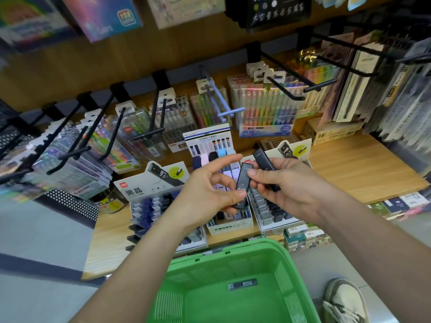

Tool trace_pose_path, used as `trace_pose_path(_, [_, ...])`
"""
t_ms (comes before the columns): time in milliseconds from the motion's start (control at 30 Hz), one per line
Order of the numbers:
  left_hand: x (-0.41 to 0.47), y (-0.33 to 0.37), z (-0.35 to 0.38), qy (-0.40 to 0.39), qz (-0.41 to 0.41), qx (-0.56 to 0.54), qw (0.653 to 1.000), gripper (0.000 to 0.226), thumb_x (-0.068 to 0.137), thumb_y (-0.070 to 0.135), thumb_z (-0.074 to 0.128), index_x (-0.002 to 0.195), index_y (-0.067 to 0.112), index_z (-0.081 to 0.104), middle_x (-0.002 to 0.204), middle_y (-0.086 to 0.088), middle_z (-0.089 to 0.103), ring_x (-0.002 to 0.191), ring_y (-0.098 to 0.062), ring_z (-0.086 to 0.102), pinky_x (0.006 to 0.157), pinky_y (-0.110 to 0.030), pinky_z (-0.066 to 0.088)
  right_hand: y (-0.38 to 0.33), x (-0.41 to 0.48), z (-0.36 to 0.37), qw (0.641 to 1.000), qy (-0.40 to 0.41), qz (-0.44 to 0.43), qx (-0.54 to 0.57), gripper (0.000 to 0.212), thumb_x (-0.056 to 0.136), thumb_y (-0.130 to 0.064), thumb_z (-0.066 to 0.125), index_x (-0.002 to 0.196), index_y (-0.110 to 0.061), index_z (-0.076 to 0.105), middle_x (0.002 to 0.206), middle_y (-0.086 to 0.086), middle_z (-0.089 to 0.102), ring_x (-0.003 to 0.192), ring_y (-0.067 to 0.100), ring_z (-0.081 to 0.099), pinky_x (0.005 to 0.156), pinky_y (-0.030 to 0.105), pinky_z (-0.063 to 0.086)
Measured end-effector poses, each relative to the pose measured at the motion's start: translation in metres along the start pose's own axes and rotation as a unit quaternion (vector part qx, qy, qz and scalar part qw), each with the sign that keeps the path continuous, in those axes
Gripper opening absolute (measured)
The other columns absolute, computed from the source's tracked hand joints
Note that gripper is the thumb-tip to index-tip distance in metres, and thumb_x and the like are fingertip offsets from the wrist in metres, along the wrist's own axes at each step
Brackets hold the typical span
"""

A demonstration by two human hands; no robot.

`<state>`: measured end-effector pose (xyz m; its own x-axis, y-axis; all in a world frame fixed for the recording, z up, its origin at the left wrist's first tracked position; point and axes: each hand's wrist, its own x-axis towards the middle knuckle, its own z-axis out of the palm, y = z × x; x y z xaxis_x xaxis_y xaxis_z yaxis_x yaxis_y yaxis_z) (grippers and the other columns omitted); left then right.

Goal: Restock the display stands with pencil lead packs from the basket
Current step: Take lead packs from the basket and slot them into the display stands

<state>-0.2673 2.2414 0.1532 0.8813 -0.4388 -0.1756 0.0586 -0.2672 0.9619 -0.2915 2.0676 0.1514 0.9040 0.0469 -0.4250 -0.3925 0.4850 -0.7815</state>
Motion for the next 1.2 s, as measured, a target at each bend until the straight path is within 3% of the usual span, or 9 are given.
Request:
trace_pose_path(200, [-0.016, 0.005, -0.009, 0.038, 0.025, 0.042, 0.998, 0.047, 0.076, 0.003, 0.077, 0.110, 0.033, 0.064, 0.064, -0.004, 0.060, 0.056, -0.014, 0.057, 0.056, -0.028, 0.054, 0.009, 0.001, 0.012, 0.997, -0.047, 0.040, -0.041, 0.015, 0.091, -0.004, 0.062, 0.104, -0.002, 0.069, 0.075, 0.007, 0.070, 0.058, 0.009, 0.061, 0.046, 0.015, 0.046])
trace_pose_path(333, [-0.026, 0.007, -0.022, 0.098, 0.043, 0.005, 0.994, 0.043, 0.085, -0.003, 0.066, 0.111, 0.032, 0.064, 0.079, -0.013, 0.058, 0.069, -0.023, 0.066, 0.067, -0.031, 0.058, 0.010, 0.003, 0.022, 0.995, -0.069, 0.074, 0.016, 0.018, 0.097, 0.000, 0.051, 0.102, 0.005, 0.067, 0.072, 0.012, 0.067, 0.063, 0.017, 0.061, 0.052, 0.021, 0.053])
trace_pose_path(467, [-0.043, 0.002, -0.036, 0.073, 0.001, 0.014, 0.997, 0.043, 0.094, -0.002, 0.052, 0.120, 0.031, 0.064, 0.087, -0.012, 0.054, 0.065, -0.015, 0.065, 0.063, -0.025, 0.057, 0.018, 0.005, 0.037, 0.994, -0.060, 0.021, -0.087, 0.012, 0.092, 0.004, 0.059, 0.101, 0.003, 0.067, 0.063, 0.005, 0.069, 0.059, 0.014, 0.067, 0.055, 0.019, 0.056])
trace_pose_path(633, [-0.065, -0.011, -0.075, 0.147, -0.025, 0.109, 0.983, 0.019, 0.076, 0.003, 0.078, 0.081, 0.020, 0.073, 0.067, 0.001, 0.068, 0.055, -0.014, 0.065, 0.053, -0.019, 0.051, 0.025, 0.013, 0.041, 0.985, 0.003, -0.039, -0.171, 0.012, 0.077, 0.005, 0.075, 0.081, -0.005, 0.071, 0.062, 0.004, 0.064, 0.058, 0.014, 0.046, 0.048, 0.019, 0.039])
trace_pose_path(767, [-0.077, -0.012, -0.111, 0.199, -0.030, 0.098, 0.975, 0.016, 0.076, 0.004, 0.077, 0.078, 0.020, 0.077, 0.067, -0.008, 0.071, 0.057, -0.012, 0.065, 0.056, -0.019, 0.053, 0.032, 0.014, 0.053, 0.990, -0.036, 0.007, -0.134, 0.008, 0.084, -0.005, 0.072, 0.091, -0.005, 0.067, 0.063, 0.000, 0.065, 0.061, 0.011, 0.057, 0.052, 0.020, 0.046])
trace_pose_path(833, [-0.083, -0.012, -0.122, 0.184, -0.038, 0.082, 0.979, 0.024, 0.083, -0.003, 0.068, 0.084, 0.020, 0.076, 0.071, -0.007, 0.072, 0.062, -0.012, 0.067, 0.060, -0.019, 0.055, 0.038, 0.016, 0.063, 0.995, -0.055, 0.050, -0.073, 0.013, 0.090, -0.009, 0.066, 0.101, -0.006, 0.059, 0.080, 0.011, 0.071, 0.077, 0.021, 0.072, 0.060, 0.030, 0.057])
trace_pose_path(933, [-0.090, -0.013, -0.126, 0.150, -0.049, 0.067, 0.985, 0.023, 0.084, -0.006, 0.065, 0.093, 0.015, 0.068, 0.069, -0.004, 0.070, 0.062, -0.015, 0.068, 0.057, -0.019, 0.052, 0.049, 0.013, 0.083, 0.984, -0.116, 0.089, -0.105, 0.001, 0.097, -0.008, 0.055, 0.098, -0.009, 0.056, 0.102, 0.020, 0.073, 0.088, 0.034, 0.074, 0.071, 0.041, 0.061])
trace_pose_path(1067, [-0.094, -0.018, -0.122, 0.147, -0.037, 0.087, 0.985, 0.024, 0.076, 0.000, 0.076, 0.089, 0.016, 0.065, 0.064, -0.007, 0.068, 0.057, -0.018, 0.064, 0.056, -0.026, 0.053, 0.069, 0.008, 0.101, 0.949, -0.236, 0.096, -0.186, 0.015, 0.095, 0.000, 0.056, 0.106, -0.010, 0.059, 0.093, 0.012, 0.076, 0.087, 0.028, 0.074, 0.069, 0.031, 0.061])
trace_pose_path(1200, [-0.100, -0.023, -0.119, 0.131, -0.041, 0.046, 0.989, 0.031, 0.078, -0.006, 0.072, 0.097, 0.017, 0.066, 0.071, -0.004, 0.070, 0.055, -0.012, 0.063, 0.055, -0.020, 0.051, 0.081, 0.004, 0.112, 0.930, -0.262, 0.079, -0.247, 0.018, 0.093, -0.005, 0.062, 0.111, -0.007, 0.063, 0.087, 0.009, 0.076, 0.078, 0.022, 0.074, 0.066, 0.024, 0.060])
